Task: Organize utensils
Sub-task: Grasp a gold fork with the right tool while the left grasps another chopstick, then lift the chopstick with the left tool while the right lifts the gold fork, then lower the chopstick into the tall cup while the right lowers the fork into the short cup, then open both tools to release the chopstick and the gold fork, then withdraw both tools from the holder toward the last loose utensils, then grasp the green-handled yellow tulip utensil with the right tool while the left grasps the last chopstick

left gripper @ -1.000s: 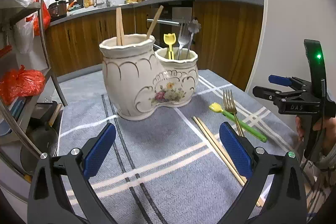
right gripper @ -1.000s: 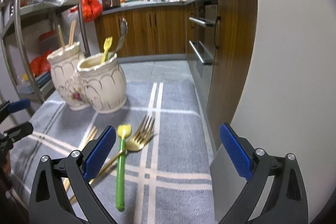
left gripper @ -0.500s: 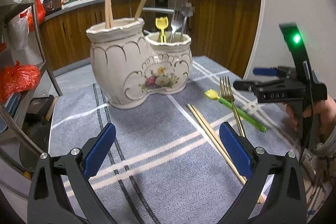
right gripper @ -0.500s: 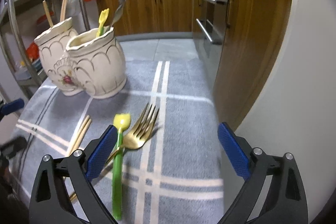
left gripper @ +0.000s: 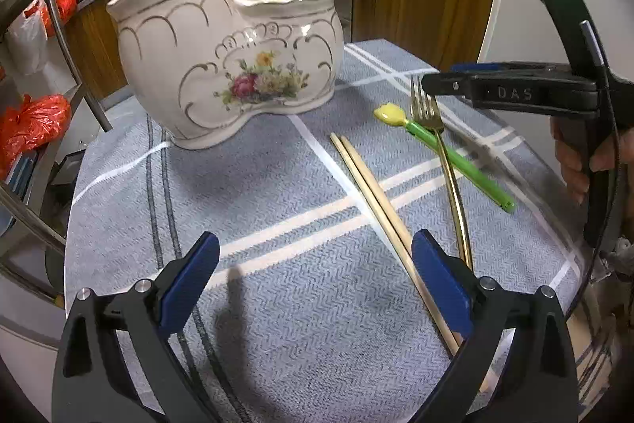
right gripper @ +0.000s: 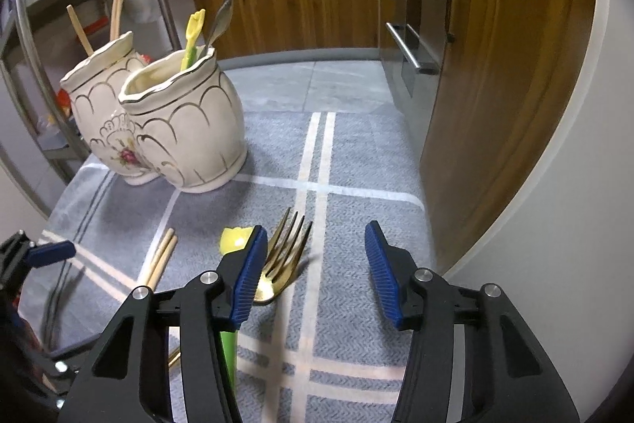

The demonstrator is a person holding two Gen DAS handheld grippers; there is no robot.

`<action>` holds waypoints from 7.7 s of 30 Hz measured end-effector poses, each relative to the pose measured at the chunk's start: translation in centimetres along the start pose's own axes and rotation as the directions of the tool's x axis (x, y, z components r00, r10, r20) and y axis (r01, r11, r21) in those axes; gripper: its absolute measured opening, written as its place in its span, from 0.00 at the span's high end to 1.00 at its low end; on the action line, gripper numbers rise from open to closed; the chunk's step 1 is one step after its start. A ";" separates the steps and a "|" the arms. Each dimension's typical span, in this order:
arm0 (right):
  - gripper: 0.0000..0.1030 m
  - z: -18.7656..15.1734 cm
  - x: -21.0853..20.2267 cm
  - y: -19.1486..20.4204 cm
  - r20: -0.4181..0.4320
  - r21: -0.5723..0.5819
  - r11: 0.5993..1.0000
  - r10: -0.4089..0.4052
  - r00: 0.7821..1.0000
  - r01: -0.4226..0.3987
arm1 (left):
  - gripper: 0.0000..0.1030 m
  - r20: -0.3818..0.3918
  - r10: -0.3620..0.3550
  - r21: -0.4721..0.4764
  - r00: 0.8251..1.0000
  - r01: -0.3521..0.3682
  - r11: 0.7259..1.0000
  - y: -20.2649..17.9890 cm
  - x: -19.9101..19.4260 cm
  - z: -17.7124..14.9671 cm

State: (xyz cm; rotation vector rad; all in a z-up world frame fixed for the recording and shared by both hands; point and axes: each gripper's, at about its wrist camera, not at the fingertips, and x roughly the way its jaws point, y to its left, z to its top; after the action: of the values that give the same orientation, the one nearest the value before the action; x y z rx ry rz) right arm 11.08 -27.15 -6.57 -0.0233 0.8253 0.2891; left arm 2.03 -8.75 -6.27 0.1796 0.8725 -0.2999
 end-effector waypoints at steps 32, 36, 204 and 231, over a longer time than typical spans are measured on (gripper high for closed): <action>0.95 0.9 -2.8 0.3 0.073 0.009 0.990 0.141 0.987 -0.142 | 0.96 -0.021 -0.052 -0.004 0.998 0.052 0.999 1.8 0.9 1.4; 0.97 1.0 -5.6 0.6 0.153 -0.011 0.992 0.127 0.980 -0.127 | 0.96 0.028 -0.089 -0.002 0.996 0.089 0.996 2.8 -0.6 0.8; 0.05 -2.8 -1.8 3.8 0.038 -0.066 0.993 -0.090 0.995 0.093 | 0.05 0.190 -0.031 -0.025 0.981 0.037 0.999 6.1 -3.3 -1.3; 0.90 -3.3 -0.3 4.7 -0.052 -0.051 0.998 0.039 0.998 -0.042 | 0.05 0.139 -0.050 0.028 0.989 0.046 0.999 2.7 -2.1 -1.3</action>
State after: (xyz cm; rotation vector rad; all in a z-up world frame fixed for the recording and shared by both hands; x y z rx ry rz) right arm 7.32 -23.18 -8.15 -0.0633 0.8691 0.3496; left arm 0.71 -5.46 -5.36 0.1586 0.7355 -0.3642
